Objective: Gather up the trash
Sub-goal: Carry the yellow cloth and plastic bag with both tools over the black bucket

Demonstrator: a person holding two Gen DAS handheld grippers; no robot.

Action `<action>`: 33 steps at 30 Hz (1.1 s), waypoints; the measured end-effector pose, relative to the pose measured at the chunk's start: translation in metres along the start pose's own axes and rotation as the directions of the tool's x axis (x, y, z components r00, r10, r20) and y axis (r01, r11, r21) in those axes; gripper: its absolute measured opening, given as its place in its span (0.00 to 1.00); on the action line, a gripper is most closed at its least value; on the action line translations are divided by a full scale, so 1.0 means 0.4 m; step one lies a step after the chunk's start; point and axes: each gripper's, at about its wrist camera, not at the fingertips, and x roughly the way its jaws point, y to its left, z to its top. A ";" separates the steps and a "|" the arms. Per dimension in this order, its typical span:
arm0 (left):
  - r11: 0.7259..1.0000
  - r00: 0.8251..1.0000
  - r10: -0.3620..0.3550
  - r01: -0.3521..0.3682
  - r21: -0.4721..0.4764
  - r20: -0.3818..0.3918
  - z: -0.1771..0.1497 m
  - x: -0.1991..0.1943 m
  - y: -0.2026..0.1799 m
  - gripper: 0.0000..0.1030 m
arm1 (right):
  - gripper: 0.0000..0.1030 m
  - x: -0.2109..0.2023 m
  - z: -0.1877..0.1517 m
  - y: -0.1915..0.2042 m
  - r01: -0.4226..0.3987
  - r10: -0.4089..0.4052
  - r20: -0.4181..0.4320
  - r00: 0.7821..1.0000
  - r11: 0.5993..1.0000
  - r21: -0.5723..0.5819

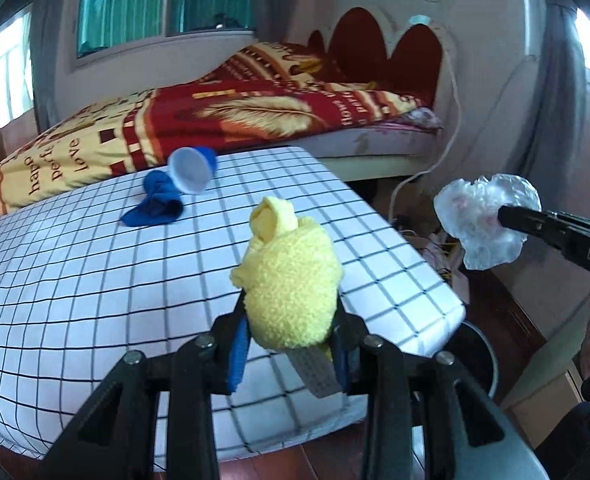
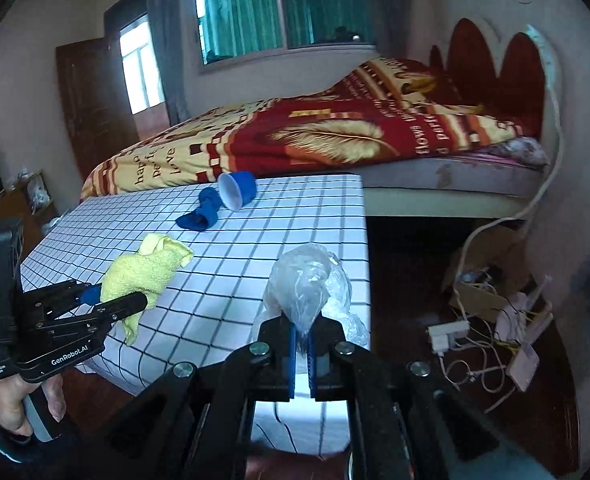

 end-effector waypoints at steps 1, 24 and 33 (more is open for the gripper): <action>1.000 1.000 -0.007 0.007 0.008 0.004 -0.001 -0.007 -0.016 0.35 | 0.04 -0.022 -0.011 -0.012 0.008 -0.008 0.004 1.000 1.000 0.008; 0.973 0.985 -0.166 0.170 0.158 -0.035 -0.041 0.002 -0.310 0.35 | 0.04 -0.219 -0.181 -0.228 0.155 -0.158 0.006 0.987 0.977 0.147; 0.945 0.967 -0.234 0.250 0.211 -0.097 -0.081 0.045 -0.428 0.35 | 0.04 -0.266 -0.262 -0.317 0.209 -0.207 -0.029 0.978 0.958 0.194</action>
